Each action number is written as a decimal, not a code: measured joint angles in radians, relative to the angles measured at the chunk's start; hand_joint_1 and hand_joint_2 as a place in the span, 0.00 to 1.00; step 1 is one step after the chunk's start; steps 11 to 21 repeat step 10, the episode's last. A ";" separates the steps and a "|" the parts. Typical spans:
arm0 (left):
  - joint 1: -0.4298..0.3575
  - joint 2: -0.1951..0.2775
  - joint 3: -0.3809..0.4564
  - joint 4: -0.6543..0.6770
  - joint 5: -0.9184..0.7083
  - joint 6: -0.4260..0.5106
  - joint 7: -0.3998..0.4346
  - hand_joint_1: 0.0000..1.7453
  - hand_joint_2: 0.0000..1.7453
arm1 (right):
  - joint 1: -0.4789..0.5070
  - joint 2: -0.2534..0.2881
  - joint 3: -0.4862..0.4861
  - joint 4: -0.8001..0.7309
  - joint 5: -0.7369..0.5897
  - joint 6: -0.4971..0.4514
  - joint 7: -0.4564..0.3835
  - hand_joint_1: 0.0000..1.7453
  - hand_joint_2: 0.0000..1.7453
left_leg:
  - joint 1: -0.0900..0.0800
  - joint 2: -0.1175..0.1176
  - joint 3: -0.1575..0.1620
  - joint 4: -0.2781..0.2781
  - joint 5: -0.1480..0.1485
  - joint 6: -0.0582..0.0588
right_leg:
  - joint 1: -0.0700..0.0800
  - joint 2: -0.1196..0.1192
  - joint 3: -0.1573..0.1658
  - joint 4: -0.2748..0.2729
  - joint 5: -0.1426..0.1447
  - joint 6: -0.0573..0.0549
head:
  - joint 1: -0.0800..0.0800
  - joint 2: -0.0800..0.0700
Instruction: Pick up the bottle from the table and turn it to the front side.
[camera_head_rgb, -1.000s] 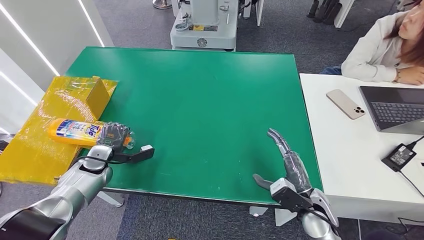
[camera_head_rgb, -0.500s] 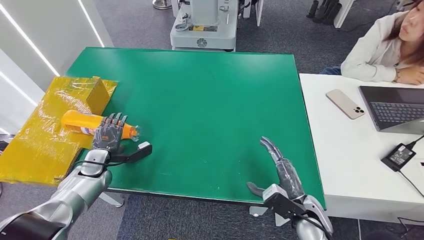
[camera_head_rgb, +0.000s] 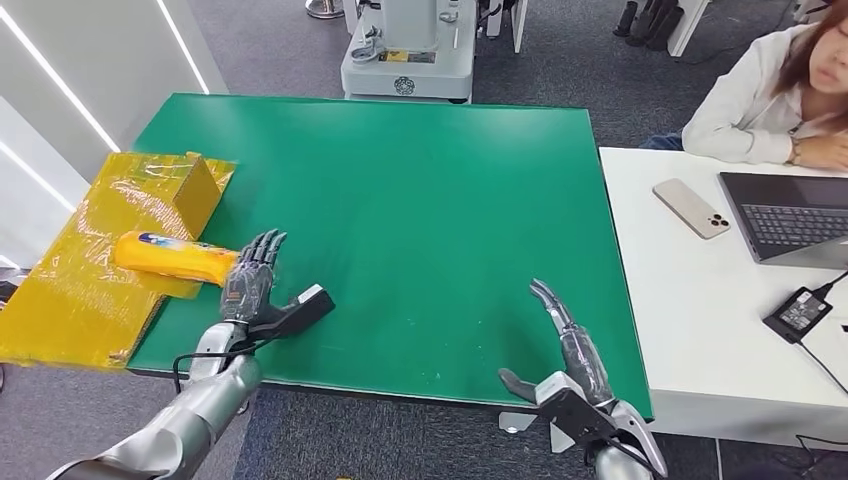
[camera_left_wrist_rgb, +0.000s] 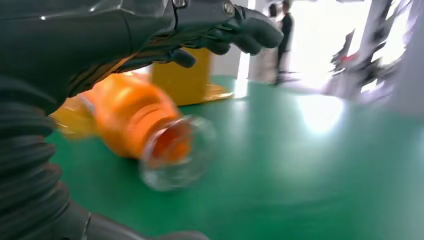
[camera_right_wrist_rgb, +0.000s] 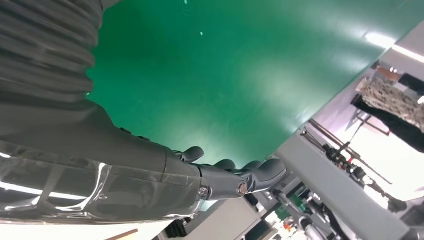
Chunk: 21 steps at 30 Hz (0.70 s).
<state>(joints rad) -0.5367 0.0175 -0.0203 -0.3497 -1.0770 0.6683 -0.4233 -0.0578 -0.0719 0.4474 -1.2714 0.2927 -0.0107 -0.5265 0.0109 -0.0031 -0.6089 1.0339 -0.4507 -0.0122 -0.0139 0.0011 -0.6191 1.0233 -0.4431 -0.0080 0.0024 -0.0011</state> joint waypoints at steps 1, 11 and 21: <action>0.011 -0.030 0.026 -0.028 0.042 0.000 -0.071 0.00 1.00 | 0.003 0.002 -0.004 -0.004 -0.010 -0.005 -0.004 0.00 1.00 | 0.000 -0.001 0.000 0.000 0.000 0.000 | 0.000 -0.001 0.000 0.000 0.000 0.000 | 0.000 0.000; 0.234 -0.185 -0.089 -0.494 0.374 -0.008 -0.131 0.00 1.00 | 0.071 0.048 -0.036 -0.075 -0.086 -0.018 -0.034 0.00 1.00 | 0.000 0.001 0.000 0.000 -0.004 0.001 | 0.000 0.002 0.000 0.000 -0.002 0.001 | 0.000 0.000; 0.234 -0.185 -0.089 -0.494 0.374 -0.008 -0.131 0.00 1.00 | 0.071 0.048 -0.036 -0.075 -0.086 -0.018 -0.034 0.00 1.00 | 0.000 0.001 0.000 0.000 -0.004 0.001 | 0.000 0.002 0.000 0.000 -0.002 0.001 | 0.000 0.000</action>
